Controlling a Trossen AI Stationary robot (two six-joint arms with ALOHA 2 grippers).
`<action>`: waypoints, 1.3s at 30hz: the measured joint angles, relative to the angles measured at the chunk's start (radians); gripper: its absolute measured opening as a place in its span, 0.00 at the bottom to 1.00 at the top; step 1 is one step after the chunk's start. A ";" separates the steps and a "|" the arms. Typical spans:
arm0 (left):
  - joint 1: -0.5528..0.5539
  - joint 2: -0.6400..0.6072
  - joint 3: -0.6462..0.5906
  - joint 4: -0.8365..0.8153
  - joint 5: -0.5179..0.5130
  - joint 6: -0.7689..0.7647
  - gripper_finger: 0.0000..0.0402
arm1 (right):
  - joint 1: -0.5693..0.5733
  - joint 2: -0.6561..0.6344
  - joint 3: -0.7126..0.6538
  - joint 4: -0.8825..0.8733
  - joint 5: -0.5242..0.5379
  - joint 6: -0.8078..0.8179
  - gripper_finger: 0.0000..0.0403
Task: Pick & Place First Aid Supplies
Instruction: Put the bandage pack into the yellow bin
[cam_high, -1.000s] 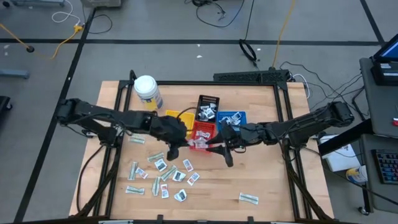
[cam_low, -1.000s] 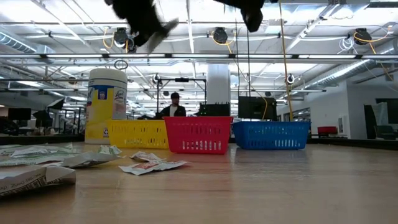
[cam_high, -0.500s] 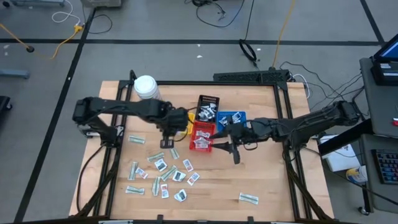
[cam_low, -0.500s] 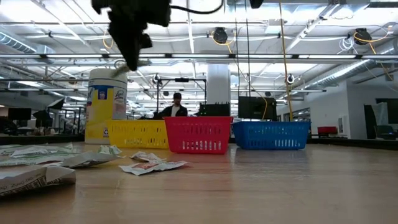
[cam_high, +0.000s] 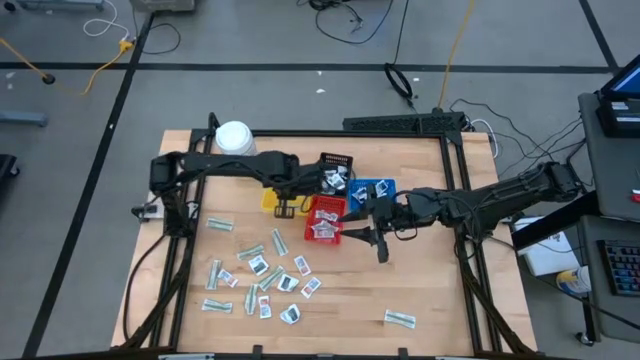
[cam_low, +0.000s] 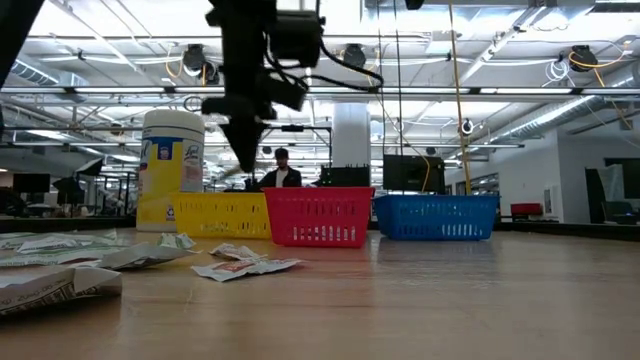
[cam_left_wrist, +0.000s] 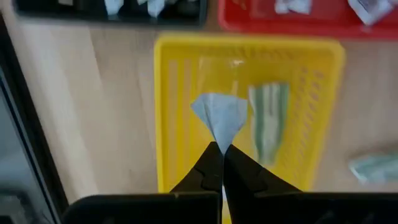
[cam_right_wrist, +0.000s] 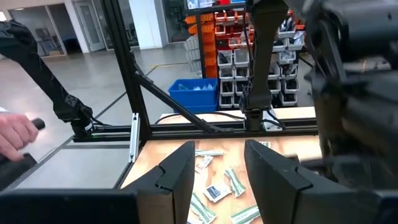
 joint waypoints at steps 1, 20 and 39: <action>0.003 0.018 0.000 0.018 -0.001 0.011 0.00 | 0.000 0.000 0.000 0.000 0.000 0.000 0.34; 0.048 0.156 -0.001 0.044 0.055 -0.003 0.21 | 0.000 0.000 0.000 0.000 -0.001 0.000 0.34; 0.019 -0.318 -0.420 0.725 0.282 -0.308 0.40 | 0.000 0.000 0.000 -0.037 -0.003 0.000 0.34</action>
